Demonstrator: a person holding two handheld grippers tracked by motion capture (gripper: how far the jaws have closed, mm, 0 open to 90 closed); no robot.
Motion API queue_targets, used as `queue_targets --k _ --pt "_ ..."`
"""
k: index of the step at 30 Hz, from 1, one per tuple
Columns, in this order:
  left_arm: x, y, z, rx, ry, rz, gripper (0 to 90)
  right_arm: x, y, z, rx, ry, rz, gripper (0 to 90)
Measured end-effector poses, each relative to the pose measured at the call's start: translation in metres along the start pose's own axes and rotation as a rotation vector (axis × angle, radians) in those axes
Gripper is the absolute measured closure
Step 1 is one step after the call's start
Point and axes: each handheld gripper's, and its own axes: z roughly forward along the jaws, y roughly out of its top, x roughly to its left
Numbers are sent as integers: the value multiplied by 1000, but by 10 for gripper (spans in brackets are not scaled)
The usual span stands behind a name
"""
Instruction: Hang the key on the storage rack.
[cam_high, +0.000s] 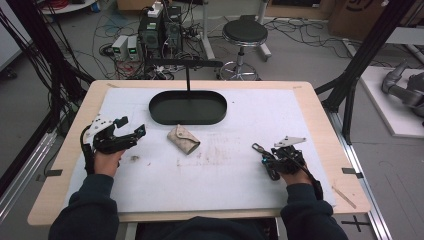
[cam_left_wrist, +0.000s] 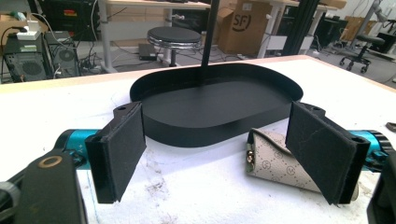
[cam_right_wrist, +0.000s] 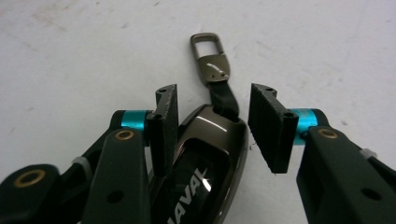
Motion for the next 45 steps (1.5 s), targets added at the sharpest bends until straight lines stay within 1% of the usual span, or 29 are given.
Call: queue_targets --k 2,5,7,8,10,12,14,15,17,19,20,22,23,25,26,27,29,31,34,35,36,37,38,39,40,42,43,44,45 --pt "0 0 0 1 -1 0 200 -3 -1 -3 -21 -17 39 438" --pt "-2 -1 -2 -2 0 -3 202 -5 -4 -6 -44 -12 83 386" --pt "-3 -3 -4 4 4 -5 202 -4 -5 -7 -51 -26 100 293" --pt "-3 -4 -5 10 4 -8 202 -4 -6 -6 -50 -35 104 265" --pt "-5 -7 -8 13 7 -8 202 0 -7 -5 -25 -31 115 216" --pt "-7 -9 -11 21 7 4 202 4 -10 -3 -1 -42 119 205" --pt "-10 -10 -13 25 9 12 202 8 -11 0 12 -40 110 206" --pt "-11 -10 -13 27 9 19 203 9 -13 2 15 -28 110 216" --pt "-13 -9 -14 26 11 24 203 9 -14 6 46 10 116 321" --pt "-14 -9 -14 29 13 30 203 11 -14 6 49 19 102 391" --pt "-14 -9 -12 31 13 28 204 11 -13 5 52 26 104 469" --pt "-13 -10 -9 39 11 25 203 9 -10 5 74 31 120 491" --pt "-13 -10 -7 42 11 22 204 10 -8 5 89 26 112 493" --pt "-13 -10 -6 46 8 20 204 11 -4 6 97 10 81 496" --pt "-12 -11 -5 50 7 22 205 12 -2 7 86 -3 35 497" --pt "-13 -11 -5 49 6 23 205 13 1 8 67 -2 1 497" --pt "-13 -10 -6 47 9 25 205 13 7 11 30 36 -25 496" --pt "-14 -10 -6 44 11 24 205 15 12 16 17 49 -45 495" --pt "-14 -10 -8 42 13 26 206 14 12 23 49 59 -47 483" --pt "-13 -10 -8 40 13 23 205 14 11 24 51 63 -32 446" --pt "-13 -10 -8 40 13 23 206 13 10 24 54 49 -26 337" --pt "-13 -10 -7 40 14 20 206 12 8 25 54 36 -11 285" --pt "-13 -10 -7 42 14 21 206 12 8 25 54 36 -11 285" --pt "-13 -10 -7 44 13 20 206 10 4 25 38 57 20 287" --pt "-13 -10 -7 44 12 20 206 6 2 25 28 86 38 327" --pt "-13 -10 -7 47 10 21 207 8 6 22 55 70 53 492" --pt "-13 -10 -7 44 9 20 207 8 6 22 55 70 53 492" --pt "-13 -10 -8 45 8 20 208 11 9 21 81 50 42 495" --pt "-13 -10 -7 47 9 19 209 11 11 21 86 45 30 496"
